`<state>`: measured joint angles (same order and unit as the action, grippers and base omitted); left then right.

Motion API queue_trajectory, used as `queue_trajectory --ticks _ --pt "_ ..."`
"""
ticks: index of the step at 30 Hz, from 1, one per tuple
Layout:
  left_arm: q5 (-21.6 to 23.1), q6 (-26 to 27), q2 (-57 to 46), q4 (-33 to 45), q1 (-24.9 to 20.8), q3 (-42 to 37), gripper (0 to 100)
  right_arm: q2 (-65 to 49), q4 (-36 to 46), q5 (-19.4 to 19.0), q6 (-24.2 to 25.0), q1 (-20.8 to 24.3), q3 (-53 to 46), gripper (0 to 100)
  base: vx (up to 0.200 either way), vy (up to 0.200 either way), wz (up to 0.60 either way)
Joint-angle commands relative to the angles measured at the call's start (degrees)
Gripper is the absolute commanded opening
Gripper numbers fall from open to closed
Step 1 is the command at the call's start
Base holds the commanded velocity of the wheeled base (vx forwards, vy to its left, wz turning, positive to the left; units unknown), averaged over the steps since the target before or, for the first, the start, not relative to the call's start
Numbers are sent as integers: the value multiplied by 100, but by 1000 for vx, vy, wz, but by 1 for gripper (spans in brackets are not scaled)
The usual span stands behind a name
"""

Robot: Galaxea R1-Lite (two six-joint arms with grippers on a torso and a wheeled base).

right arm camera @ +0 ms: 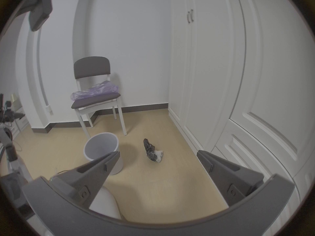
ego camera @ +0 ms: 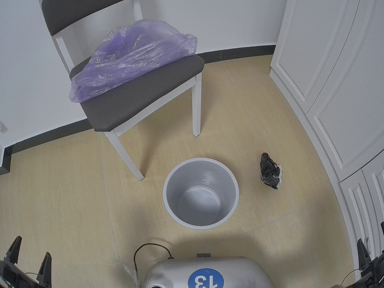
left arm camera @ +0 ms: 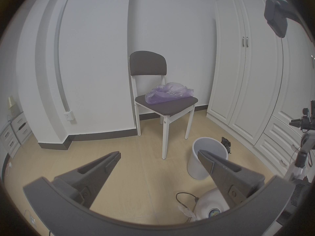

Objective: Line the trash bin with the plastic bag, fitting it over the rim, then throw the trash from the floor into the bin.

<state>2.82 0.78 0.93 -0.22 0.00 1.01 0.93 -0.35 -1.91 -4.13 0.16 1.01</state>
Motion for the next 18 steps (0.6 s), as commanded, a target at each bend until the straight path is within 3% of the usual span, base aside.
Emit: queue_trajectory --ticks 1,4,7,12,15,16,18 --pt "44 221 -93 -22 0 -101 100 -93 -17 -90 -105 2 -101 100 0 0 0" --pt "17 124 -93 4 0 -101 100 -93 9 -46 150 2 -101 100 0 0 0" --pt "-273 -412 -93 -4 0 -101 100 -93 18 323 580 2 -101 100 0 0 0" --pt "-378 -166 -93 -40 0 -101 100 -93 9 446 528 -7 -101 100 0 0 0" --pt "-290 89 -93 -57 9 -101 100 -93 -70 385 255 -7 -101 100 0 0 0" --pt "-167 150 -93 -57 9 -101 100 -84 -940 112 106 11 338 100 0 0 0" --pt "-150 -78 -93 -251 0 4 100 -31 -1195 -257 431 28 822 100 0 0 0"
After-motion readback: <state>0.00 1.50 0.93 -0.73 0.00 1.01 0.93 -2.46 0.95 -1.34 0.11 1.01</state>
